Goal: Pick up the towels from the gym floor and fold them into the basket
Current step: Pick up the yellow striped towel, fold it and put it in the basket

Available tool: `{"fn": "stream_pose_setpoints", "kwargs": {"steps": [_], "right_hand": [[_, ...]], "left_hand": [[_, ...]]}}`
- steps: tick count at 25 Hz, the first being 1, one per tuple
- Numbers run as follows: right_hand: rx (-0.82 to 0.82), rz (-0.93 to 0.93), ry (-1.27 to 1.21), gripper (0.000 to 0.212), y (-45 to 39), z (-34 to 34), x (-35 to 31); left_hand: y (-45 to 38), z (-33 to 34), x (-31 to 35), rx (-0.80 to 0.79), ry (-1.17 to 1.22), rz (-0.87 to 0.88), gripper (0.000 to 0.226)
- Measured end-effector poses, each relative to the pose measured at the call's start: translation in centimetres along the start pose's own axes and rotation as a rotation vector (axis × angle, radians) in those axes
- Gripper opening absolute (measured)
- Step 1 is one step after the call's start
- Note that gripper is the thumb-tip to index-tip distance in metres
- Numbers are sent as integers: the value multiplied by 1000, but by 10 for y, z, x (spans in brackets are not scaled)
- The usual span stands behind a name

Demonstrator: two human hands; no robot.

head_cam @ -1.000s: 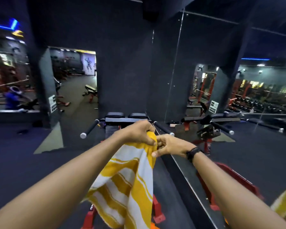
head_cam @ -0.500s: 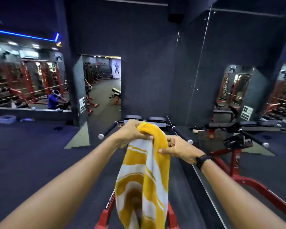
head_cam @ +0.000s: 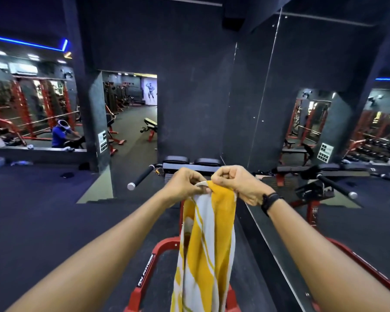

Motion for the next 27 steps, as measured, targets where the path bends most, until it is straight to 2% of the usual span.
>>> {"fn": "stream_pose_setpoints", "kwargs": {"steps": [3,4,6,8,11,13,15,17,19,21,24,26,27], "right_hand": [[86,-49,72,22,-3,-10,-15],[117,-54,86,18,-3,-16,-15],[197,-69,151,13,-1,-23,-15],[241,-96,339,14,-2,-22,-15],[43,-84,746,28,-7,2,-8],[12,-118,878,44,-11,5,-13],[97,-158,837,44,-13,-5,-25],[216,-176,767,34,-10,-19,-36],[355,-173,734,24,-6,-38,-44],[420,-177,780,20,-2,-49,-47],[303,-112,734,27,-6,-41,-37],[181,-79,694,40,-8,-23,-31],[134,-94,717,37,-10,-14,-30]], "left_hand": [[4,-7,-31,-64,-85,-33,12],[7,-7,-43,-91,-161,-29,22],[10,-10,-59,-50,-197,-42,40],[7,-10,-51,21,-115,-11,41],[1,-7,-15,109,-180,120,33],[-2,-10,-2,161,-182,194,36],[-4,-16,-11,165,-191,217,29],[-4,-17,-36,94,-338,152,21],[0,-21,-62,50,-441,36,28],[2,-29,-66,149,-343,-19,37],[-7,-31,-33,221,-168,67,39],[-13,-21,1,176,-228,174,40],[-13,-17,16,164,-263,212,38]]}}
Point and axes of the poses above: each hand's wrist, its own y-axis away from the middle knuckle, its own z-axis out of the palm, x = y × z, the point moved 9 cm from there along -y, towards the middle knuckle, and after that the axes turned 7 degrees about x, right-handed, at the moved point
